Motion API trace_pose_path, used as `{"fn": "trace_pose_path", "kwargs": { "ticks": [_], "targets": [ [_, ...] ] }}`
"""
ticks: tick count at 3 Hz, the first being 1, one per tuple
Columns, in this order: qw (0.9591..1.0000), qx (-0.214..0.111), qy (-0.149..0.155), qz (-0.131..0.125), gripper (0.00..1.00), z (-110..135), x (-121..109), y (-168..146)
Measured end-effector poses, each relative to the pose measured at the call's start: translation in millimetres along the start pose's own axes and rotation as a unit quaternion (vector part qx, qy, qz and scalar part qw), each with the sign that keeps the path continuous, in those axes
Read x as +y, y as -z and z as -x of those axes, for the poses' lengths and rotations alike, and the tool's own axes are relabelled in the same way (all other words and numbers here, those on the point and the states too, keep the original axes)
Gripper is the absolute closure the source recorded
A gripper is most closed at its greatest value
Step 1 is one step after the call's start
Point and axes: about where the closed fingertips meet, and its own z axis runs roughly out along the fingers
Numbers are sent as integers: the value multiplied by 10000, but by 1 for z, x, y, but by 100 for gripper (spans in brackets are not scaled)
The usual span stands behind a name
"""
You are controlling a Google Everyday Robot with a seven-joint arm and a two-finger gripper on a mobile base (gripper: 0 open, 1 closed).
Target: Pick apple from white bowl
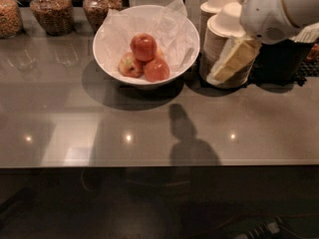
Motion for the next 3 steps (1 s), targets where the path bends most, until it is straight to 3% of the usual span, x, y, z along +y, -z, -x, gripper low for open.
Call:
{"fn": "trace_pose_path", "kwargs": {
  "ticks": [1,3],
  "targets": [
    [9993,-307,196,-110,0,35,-23,-24],
    [9986,-444,258,-134,0,42,-29,-40]
  ]
}}
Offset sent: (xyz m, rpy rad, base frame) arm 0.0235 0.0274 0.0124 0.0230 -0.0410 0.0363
